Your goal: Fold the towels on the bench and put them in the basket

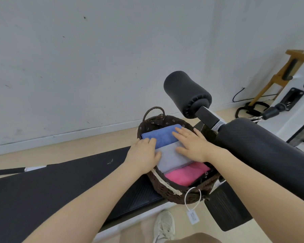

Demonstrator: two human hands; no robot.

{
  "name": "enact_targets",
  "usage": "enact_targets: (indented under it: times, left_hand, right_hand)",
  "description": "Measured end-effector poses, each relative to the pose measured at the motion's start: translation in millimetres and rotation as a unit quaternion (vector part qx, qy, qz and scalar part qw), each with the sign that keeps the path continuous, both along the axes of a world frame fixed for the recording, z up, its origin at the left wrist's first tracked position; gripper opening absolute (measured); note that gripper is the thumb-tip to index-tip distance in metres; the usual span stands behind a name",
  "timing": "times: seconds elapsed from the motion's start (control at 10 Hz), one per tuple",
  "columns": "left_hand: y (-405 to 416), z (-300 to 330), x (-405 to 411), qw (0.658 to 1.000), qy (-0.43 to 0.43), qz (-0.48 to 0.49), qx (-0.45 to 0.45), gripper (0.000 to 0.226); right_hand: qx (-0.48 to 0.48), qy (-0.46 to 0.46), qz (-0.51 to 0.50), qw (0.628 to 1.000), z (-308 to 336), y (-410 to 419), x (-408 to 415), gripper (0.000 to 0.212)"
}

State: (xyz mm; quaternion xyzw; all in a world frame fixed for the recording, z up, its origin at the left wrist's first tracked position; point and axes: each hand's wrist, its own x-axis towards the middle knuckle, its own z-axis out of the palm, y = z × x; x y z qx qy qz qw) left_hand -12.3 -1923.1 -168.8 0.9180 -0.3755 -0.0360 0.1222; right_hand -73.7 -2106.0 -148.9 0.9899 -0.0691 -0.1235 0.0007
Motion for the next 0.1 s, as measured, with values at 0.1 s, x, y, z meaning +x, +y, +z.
enact_targets:
  times: [0.1]
  left_hand:
    - [19.9, 6.8, -3.0, 0.998, -0.021, -0.008, -0.063, 0.039]
  right_hand:
    - [-0.015, -0.055, 0.010, 0.998, 13.6, 18.2, -10.1, 0.058]
